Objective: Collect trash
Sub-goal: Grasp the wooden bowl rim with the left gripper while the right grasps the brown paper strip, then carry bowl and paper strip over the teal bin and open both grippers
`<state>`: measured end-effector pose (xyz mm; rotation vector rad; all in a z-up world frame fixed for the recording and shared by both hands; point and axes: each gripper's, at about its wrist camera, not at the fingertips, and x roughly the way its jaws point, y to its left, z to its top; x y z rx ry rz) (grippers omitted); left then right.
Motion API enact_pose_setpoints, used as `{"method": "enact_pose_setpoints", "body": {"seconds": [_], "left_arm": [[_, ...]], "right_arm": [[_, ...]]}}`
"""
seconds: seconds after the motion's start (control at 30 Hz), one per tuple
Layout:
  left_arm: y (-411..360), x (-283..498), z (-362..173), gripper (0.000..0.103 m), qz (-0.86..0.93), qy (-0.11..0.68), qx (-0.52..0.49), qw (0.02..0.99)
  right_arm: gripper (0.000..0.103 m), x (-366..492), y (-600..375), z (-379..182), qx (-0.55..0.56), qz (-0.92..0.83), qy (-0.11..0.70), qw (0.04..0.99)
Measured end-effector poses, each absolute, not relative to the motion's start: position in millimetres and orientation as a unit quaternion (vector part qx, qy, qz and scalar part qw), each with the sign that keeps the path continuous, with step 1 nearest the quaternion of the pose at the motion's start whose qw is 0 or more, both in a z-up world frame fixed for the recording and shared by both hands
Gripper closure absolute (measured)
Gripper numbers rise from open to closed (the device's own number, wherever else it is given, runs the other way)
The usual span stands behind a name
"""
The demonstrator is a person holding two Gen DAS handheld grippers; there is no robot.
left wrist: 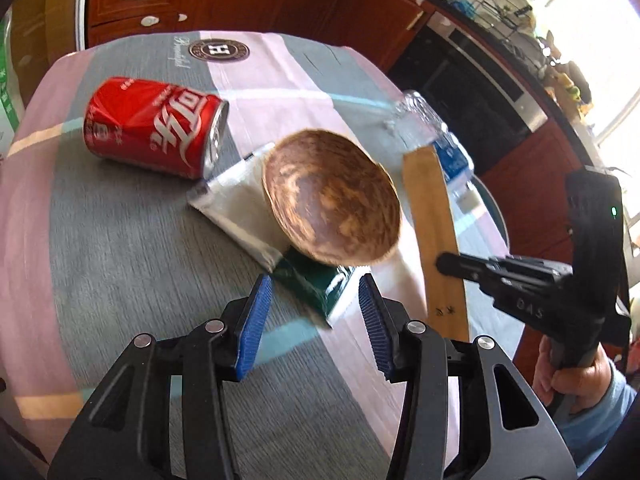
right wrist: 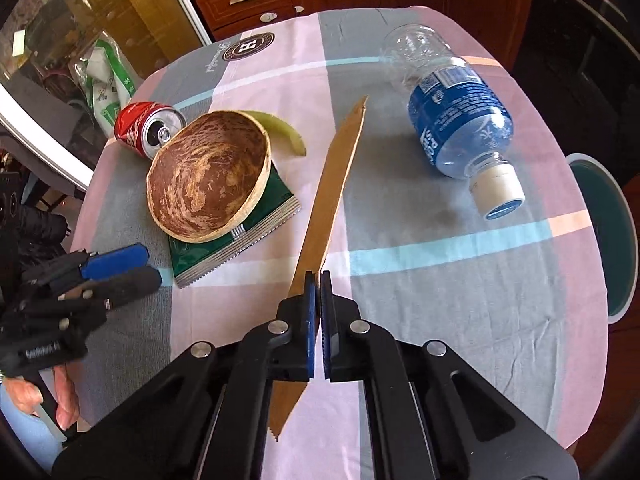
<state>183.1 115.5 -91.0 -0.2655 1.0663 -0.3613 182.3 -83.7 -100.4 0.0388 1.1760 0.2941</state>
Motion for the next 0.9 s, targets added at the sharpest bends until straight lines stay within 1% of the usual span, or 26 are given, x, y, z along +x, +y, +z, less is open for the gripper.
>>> {"method": "enact_pose_setpoints", "body": {"seconds": [0.2, 0.4, 0.43, 0.47, 0.5, 0.53, 0.67, 0.9], "left_arm": [[122, 222, -93, 0.056, -0.139, 0.505, -0.143, 0.84], [109, 236, -105, 0.057, -0.127, 0.518, -0.117, 0.838], [106, 235, -104, 0.059, -0.124, 0.517, -0.112, 0.84], [105, 234, -103, 0.074, -0.121, 0.514, -0.108, 0.842], [103, 232, -101, 0.081, -0.115, 0.509, -0.098, 0.847], [100, 230, -99, 0.092, -0.111, 0.503, -0.088, 0.853], [90, 213, -81, 0.096, -0.099, 0.471, -0.049, 0.875], [71, 186, -60, 0.096, -0.092, 0.457, -0.014, 0.885]], "right_arm": [[0.1, 185, -87, -100, 0.027, 0.152, 0.55, 0.821], [0.1, 186, -91, -105, 0.035, 0.167, 0.55, 0.818], [0.1, 186, -92, -105, 0.038, 0.168, 0.55, 0.817], [0.1, 186, -93, -105, 0.04, 0.17, 0.549, 0.817], [0.1, 186, -94, -105, 0.041, 0.17, 0.549, 0.818], [0.1, 185, -97, -104, 0.043, 0.17, 0.548, 0.818], [0.1, 181, -104, -98, 0.051, 0.175, 0.541, 0.821], [0.1, 171, -119, -79, 0.067, 0.184, 0.517, 0.833]]}}
